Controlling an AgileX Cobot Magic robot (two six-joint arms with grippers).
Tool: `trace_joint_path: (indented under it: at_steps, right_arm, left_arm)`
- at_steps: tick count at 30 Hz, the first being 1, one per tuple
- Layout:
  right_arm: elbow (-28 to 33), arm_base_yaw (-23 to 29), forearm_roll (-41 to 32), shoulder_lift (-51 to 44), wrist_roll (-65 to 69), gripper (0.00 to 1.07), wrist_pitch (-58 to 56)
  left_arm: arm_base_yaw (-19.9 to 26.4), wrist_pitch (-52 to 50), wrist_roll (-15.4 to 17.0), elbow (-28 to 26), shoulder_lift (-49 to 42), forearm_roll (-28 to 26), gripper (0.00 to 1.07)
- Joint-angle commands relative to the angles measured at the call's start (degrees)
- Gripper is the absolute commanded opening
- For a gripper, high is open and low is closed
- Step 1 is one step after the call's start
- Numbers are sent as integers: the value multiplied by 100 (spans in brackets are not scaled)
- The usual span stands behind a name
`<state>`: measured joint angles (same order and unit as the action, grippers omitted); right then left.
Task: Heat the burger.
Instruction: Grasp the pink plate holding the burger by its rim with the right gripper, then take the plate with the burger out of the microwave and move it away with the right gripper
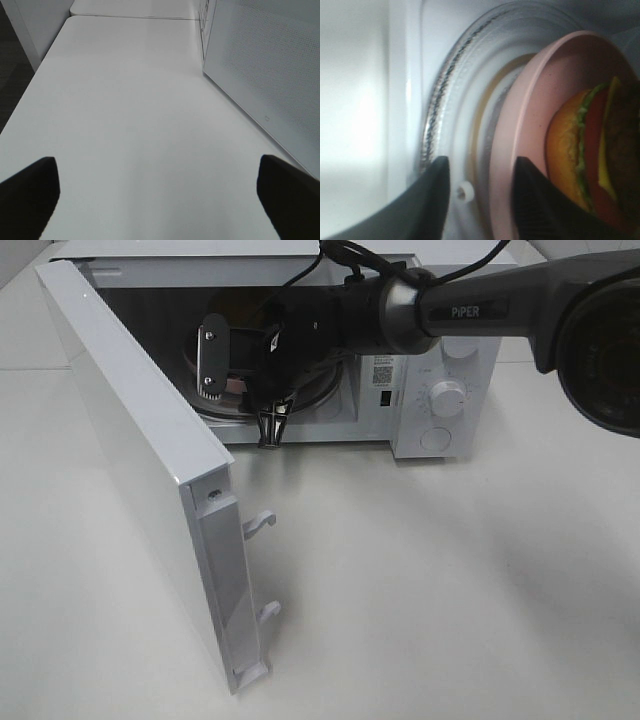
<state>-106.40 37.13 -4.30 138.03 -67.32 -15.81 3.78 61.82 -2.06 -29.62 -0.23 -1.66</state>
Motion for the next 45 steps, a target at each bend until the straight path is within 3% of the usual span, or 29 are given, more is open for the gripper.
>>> trace_joint_path:
  at_steps: [1,2,4,7,16,25,38,45]
  right_arm:
    - [120,34,-115,115,-40,21,-1060]
    - [120,34,-115,115,-40,21,-1060]
    - [120,34,-138,115,-23,7,-1060]
    - [120,34,-138,115,-23,0,-1060]
    - [120,34,-183,46,-115,0,-1283]
    - [120,34,-842,-166,-974,0,-1942]
    - [138,34,-556,-401,-968,0,-1908]
    - [619,34,-275,-756,-974,0,-1679]
  left_arm:
    - [11,-52,0,11,-74,-17,100]
    - [11,-52,0,11,-74,-17,100]
    - [11,-52,0,11,-74,-17,100]
    - [11,-52,0,11,-74,-17,100]
    - [11,-52,0,11,-74,-17,100]
    - [11,-52,6,11,-74,-17,100]
    - [11,-52,0,11,-74,-17,100]
    - [11,-52,0,11,-74,-17,100]
